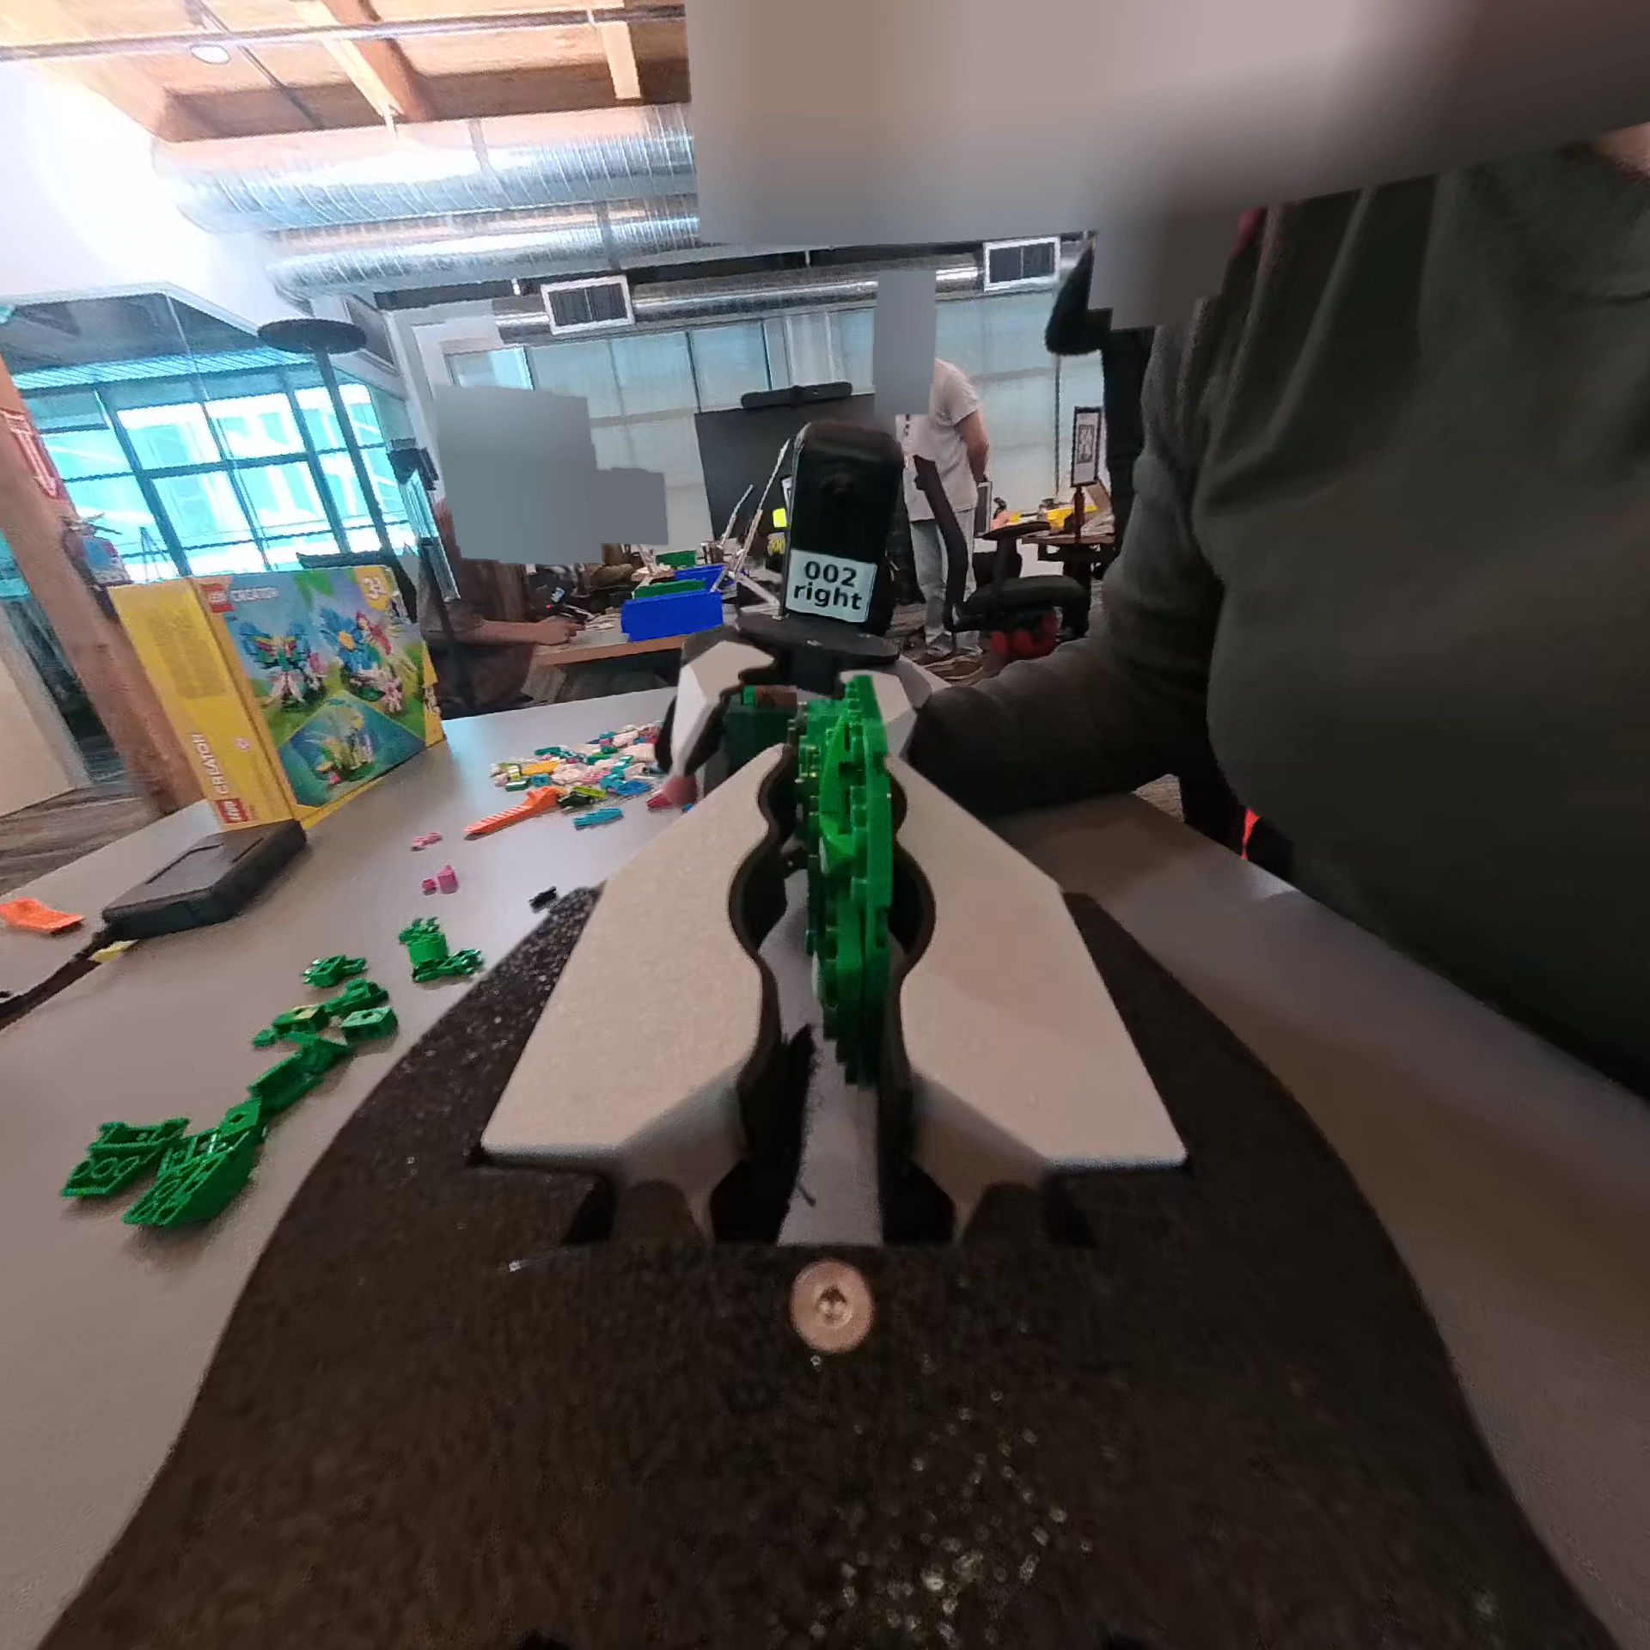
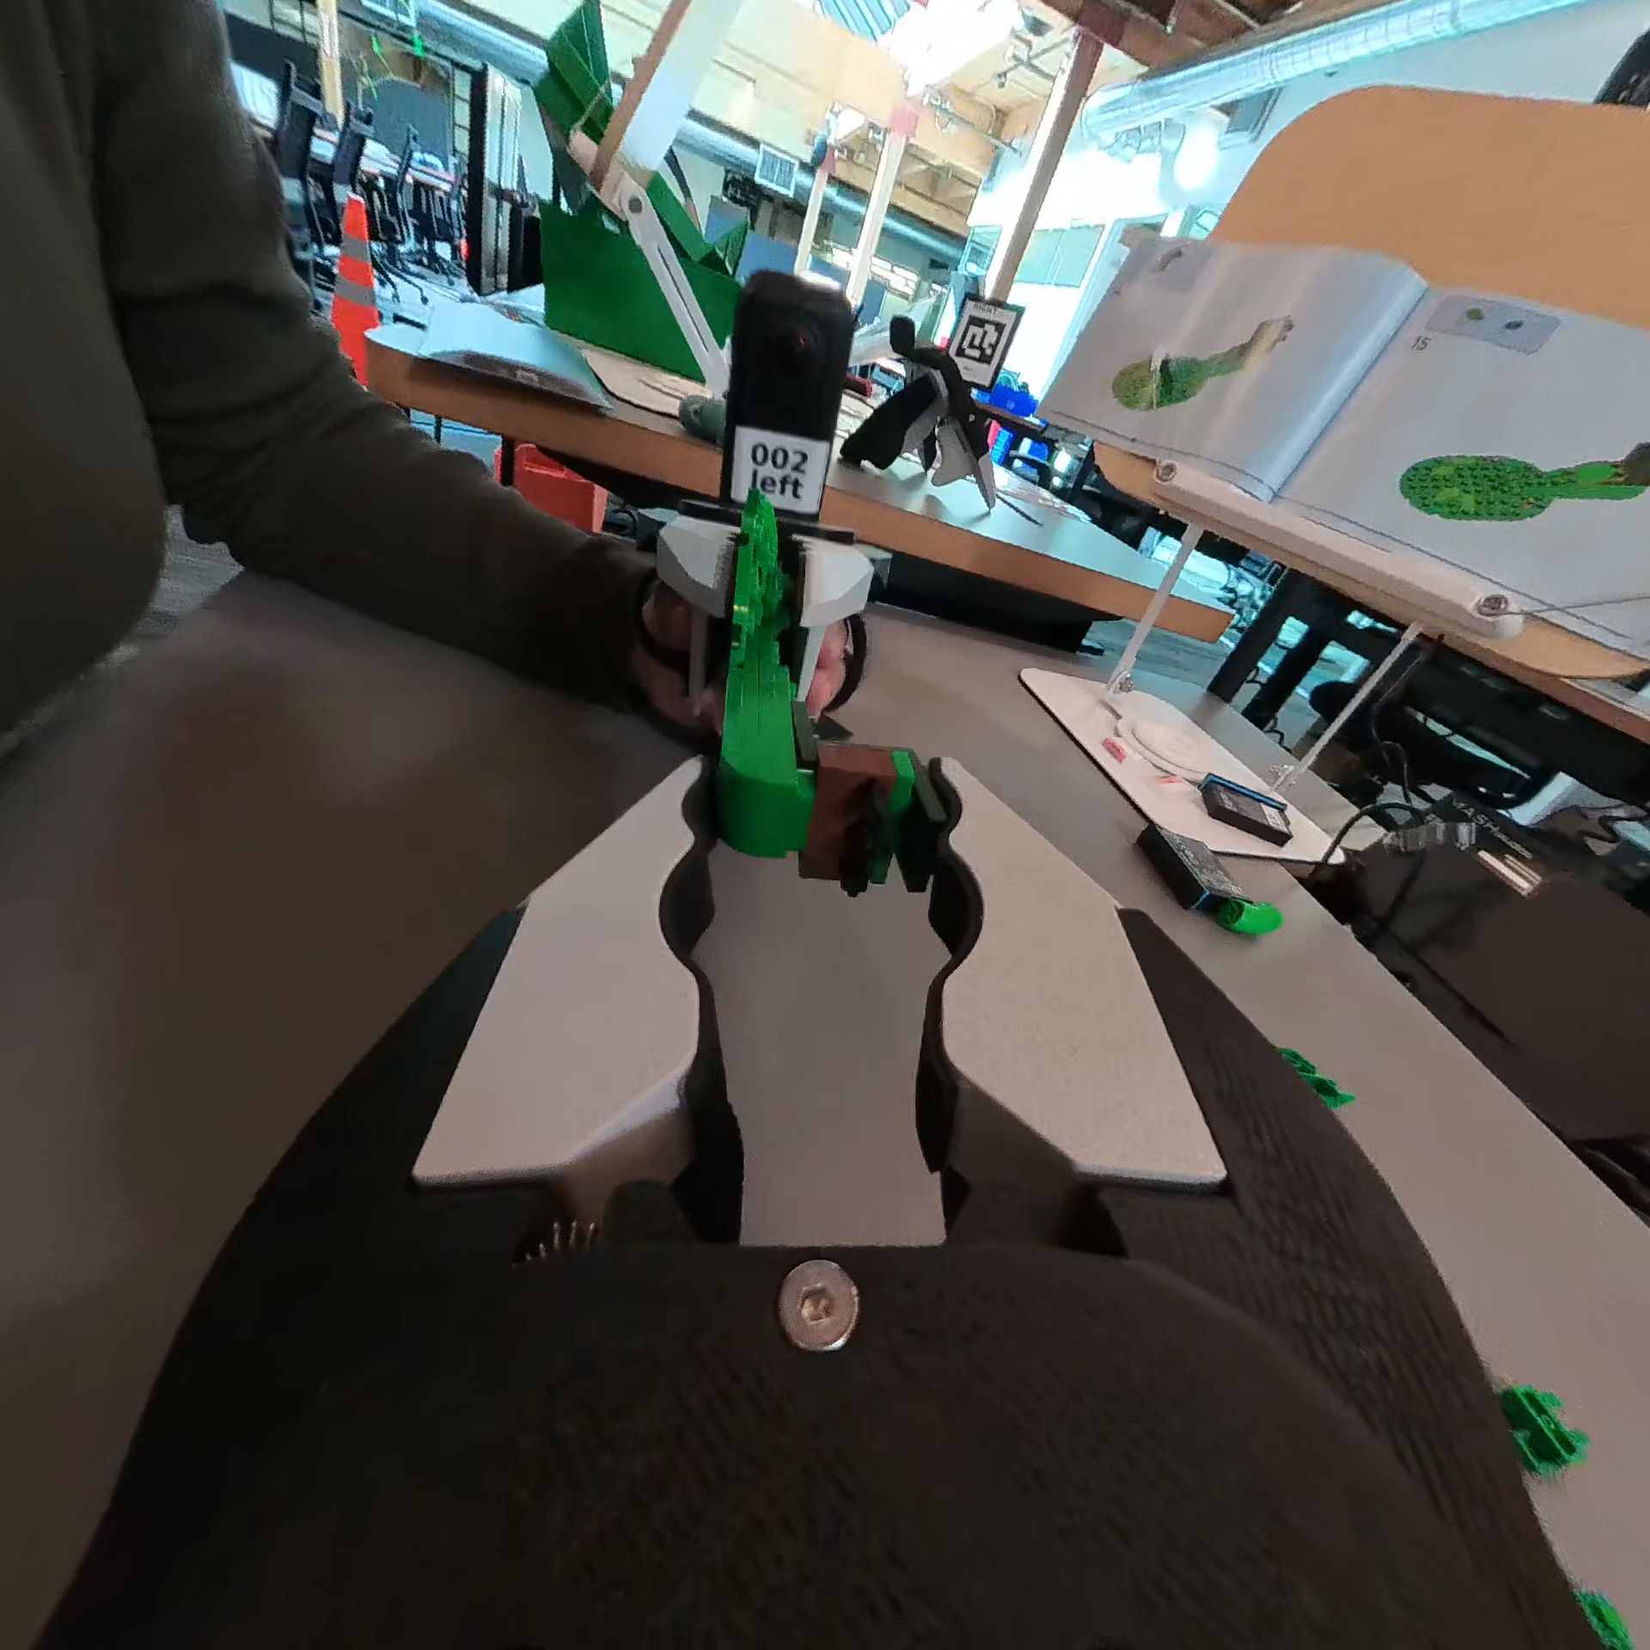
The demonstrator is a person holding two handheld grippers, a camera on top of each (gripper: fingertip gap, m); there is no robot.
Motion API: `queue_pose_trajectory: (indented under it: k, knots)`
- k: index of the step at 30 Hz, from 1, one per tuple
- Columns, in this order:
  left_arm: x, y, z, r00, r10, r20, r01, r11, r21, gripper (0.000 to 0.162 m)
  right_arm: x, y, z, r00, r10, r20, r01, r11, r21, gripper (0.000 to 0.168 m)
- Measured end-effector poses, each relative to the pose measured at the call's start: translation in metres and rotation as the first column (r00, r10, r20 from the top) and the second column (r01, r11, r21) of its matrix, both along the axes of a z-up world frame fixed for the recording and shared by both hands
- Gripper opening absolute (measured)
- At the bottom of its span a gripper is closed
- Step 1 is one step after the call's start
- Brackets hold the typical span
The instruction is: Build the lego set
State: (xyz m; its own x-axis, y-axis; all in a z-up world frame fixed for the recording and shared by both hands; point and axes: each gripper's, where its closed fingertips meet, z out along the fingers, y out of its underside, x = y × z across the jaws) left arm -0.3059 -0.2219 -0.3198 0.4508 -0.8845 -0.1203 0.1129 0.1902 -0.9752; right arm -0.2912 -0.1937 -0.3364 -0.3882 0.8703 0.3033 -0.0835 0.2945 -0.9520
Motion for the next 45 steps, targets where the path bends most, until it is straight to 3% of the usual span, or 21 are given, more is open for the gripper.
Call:
queue_pose_trajectory:
  k: [11, 24, 34, 39, 45]
  knots:
    - [-0.005, 0.001, 0.004, 0.999, -0.006, 0.047, 0.007, 1.000, -0.010, 0.012, -0.003, 0.000, 0.002, 0.999, -0.049, -0.013, 0.049, 0.999, 0.010, 0.043]
    - [0.000, -0.001, 0.001, 0.999, -0.036, 0.026, 0.037, 0.998, -0.043, 0.012, 0.006, -0.003, -0.008, 0.999, 0.040, 0.037, -0.039, 0.999, -0.038, 0.045]
    - [0.005, -0.017, 0.000, 0.965, -0.246, 0.088, 0.258, 0.947, -0.190, 0.013, 0.024, -0.036, -0.006, 0.953, 0.280, 0.118, -0.261, 0.953, -0.153, 0.047]
    - [0.006, -0.028, 0.000, 0.912, -0.376, 0.164, 0.410, 0.863, -0.296, 0.013, 0.044, -0.047, 0.016, 0.904, 0.414, 0.104, -0.376, 0.888, -0.267, 0.052]
    - [0.012, -0.034, -0.006, 0.883, -0.442, 0.156, 0.468, 0.805, -0.365, 0.013, 0.050, -0.061, 0.011, 0.907, 0.283, 0.311, -0.323, 0.943, 0.084, 0.044]
